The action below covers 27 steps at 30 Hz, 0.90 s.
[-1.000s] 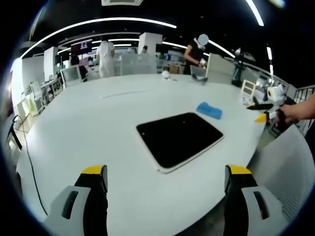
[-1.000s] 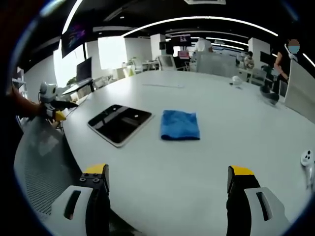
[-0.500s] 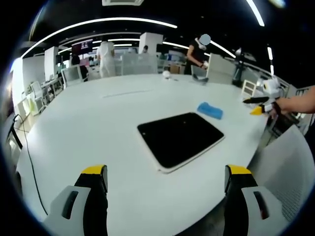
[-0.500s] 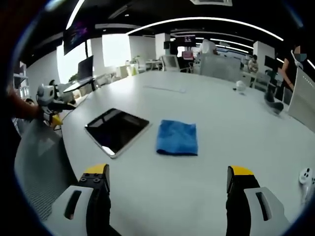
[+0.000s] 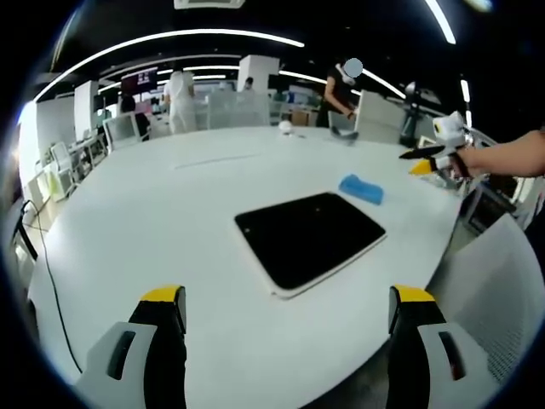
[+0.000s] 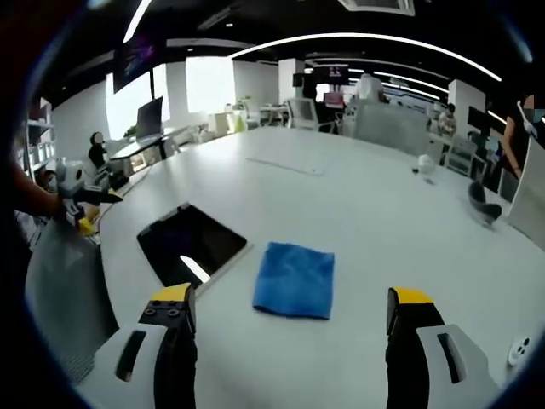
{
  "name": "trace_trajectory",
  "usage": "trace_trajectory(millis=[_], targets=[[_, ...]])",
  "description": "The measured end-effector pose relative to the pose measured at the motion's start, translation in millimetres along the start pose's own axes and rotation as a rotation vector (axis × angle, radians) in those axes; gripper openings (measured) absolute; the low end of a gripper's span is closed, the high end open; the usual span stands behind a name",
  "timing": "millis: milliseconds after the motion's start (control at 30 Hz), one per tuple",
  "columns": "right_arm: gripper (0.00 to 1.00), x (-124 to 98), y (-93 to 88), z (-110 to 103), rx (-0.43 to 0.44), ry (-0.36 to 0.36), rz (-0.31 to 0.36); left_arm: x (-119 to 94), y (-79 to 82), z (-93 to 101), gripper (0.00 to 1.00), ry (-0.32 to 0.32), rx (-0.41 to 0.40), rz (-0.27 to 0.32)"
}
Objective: Wipe the mirror surface with the cleaning cloth until all visible marks leave the cleaned area.
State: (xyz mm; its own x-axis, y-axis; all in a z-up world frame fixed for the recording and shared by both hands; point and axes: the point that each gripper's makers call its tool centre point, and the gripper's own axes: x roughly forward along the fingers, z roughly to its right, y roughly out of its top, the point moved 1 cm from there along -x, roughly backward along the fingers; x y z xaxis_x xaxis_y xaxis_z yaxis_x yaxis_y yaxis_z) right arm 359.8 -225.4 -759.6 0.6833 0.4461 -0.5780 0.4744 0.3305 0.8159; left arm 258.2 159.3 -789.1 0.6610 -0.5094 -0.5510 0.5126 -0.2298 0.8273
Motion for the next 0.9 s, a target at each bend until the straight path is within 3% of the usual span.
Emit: trace_trajectory(millis=[100,467,700,900], targets=[[0.89,11.3,-0.9,3.3,-0.02,0.014,-0.036,0.3,-0.7,0.6,1.0,-0.002,0.004,-0.003],[0.79,50.0,2.7,15.1,-0.018,0.034,-0.071,0.1,-1.4,-0.2,1.0,0.0,-0.011,-0.009],[0.66,78.1,-9.7,13.7,0.0,0.034,-0.092,1.2,-3.7,0.3,1.0,-0.007,-0.011,-0.024],[0.52,98.3,-20.7,3.4,-0.046,0.05,-0.116,1.6,-4.9,1.1,0.99,-0.012,-0.01,-0.034]])
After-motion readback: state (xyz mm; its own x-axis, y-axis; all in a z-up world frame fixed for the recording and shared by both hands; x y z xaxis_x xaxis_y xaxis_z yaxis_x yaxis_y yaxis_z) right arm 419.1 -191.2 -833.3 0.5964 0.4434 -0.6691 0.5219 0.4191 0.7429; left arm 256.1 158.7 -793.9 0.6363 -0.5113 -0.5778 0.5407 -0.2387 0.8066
